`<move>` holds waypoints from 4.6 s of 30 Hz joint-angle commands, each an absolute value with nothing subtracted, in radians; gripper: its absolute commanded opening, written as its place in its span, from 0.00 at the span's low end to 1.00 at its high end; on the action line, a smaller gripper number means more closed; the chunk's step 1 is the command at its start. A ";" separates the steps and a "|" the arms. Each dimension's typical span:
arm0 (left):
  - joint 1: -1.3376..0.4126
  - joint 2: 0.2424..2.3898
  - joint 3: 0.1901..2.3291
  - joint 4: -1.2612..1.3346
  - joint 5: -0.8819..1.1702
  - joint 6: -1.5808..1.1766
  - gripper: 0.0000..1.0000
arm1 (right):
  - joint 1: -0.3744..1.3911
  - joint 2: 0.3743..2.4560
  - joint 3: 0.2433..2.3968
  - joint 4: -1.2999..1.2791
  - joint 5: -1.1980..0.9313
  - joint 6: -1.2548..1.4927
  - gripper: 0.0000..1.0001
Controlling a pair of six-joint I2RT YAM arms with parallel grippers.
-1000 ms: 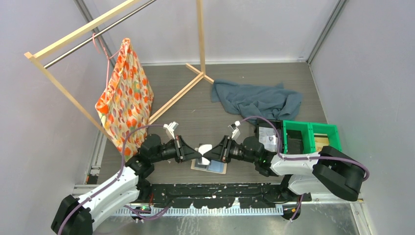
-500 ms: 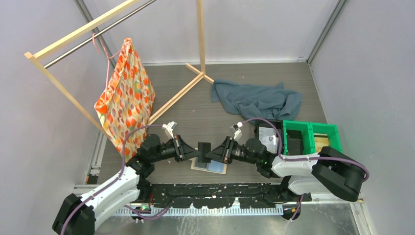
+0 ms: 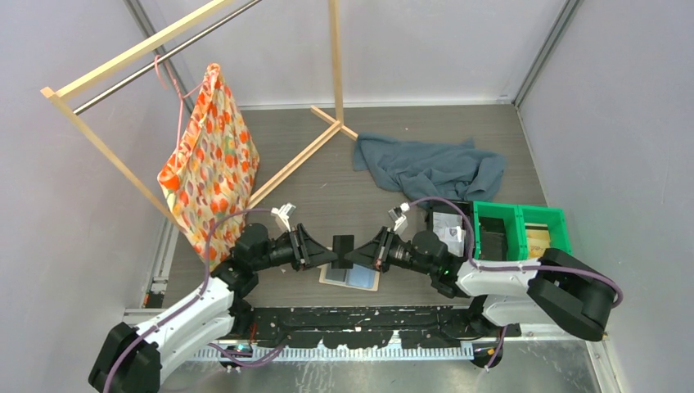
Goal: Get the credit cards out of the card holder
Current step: Remove the credit card from the card holder, then place the credit card in the storage box, then remove the credit card from the card holder.
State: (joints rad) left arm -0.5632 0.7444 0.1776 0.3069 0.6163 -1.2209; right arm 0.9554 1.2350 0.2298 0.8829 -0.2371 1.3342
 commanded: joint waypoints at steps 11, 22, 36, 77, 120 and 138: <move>-0.556 0.747 0.312 0.079 0.585 -1.081 0.68 | 0.839 0.709 0.490 -0.332 0.313 1.251 0.01; -0.555 0.780 0.368 0.003 0.579 -1.035 0.68 | 0.590 0.861 0.931 -1.091 0.788 1.384 0.01; -0.555 0.777 0.417 -0.098 0.595 -1.028 0.66 | 0.205 1.446 1.428 -1.733 0.625 1.898 0.01; -0.555 0.851 0.426 -0.082 0.615 -1.030 0.65 | -0.067 1.669 1.098 -1.491 0.440 1.858 0.01; -0.556 0.894 0.385 0.029 0.609 -1.013 0.64 | 0.175 1.270 1.205 -1.264 0.661 1.404 0.23; -0.555 1.099 0.420 -0.024 0.515 -0.930 0.60 | 1.053 1.077 0.670 -0.374 0.407 1.078 0.41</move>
State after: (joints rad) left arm -0.5606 1.0725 0.3904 -0.0273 0.5327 -0.9600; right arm 0.9321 1.0317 0.6689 -0.5301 0.4000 1.0752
